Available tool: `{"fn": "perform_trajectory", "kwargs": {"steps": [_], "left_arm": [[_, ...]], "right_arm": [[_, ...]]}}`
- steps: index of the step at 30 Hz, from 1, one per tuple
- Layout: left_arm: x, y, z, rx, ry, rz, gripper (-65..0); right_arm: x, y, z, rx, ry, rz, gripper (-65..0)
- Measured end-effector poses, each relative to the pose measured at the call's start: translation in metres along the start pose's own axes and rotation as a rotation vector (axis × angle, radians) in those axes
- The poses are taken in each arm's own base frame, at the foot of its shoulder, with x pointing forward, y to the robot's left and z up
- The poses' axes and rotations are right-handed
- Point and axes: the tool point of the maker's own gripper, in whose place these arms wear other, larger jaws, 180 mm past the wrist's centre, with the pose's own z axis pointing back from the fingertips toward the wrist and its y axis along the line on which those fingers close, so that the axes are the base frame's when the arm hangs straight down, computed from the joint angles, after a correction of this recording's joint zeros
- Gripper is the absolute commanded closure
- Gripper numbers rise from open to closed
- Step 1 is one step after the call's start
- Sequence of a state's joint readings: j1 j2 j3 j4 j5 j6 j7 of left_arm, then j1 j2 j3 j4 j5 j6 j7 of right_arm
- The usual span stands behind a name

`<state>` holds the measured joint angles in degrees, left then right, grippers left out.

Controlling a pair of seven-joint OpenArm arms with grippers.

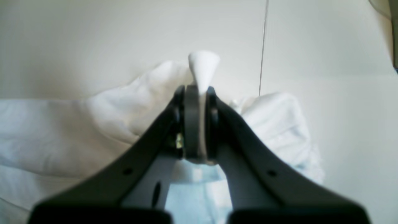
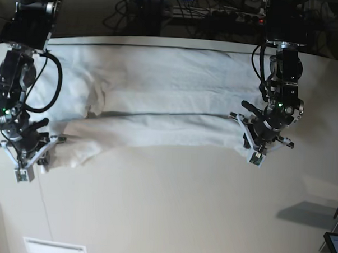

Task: Fold the T-shirt properly
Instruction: 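Carry the held hem over the shirt body toward the collar edge, then lay the hem down near the collar with both grippers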

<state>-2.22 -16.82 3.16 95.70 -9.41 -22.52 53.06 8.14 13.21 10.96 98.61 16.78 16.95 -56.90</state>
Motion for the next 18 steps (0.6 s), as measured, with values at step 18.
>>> {"fn": "perform_trajectory", "kwargs": {"steps": [18], "left_arm": [[-0.025, -0.012, 0.033, 0.098, 0.047, -0.147, 0.0]], "right_arm": [[-0.059, 0.011, 0.05, -0.032, 0.081, -0.01, -0.1]]}}
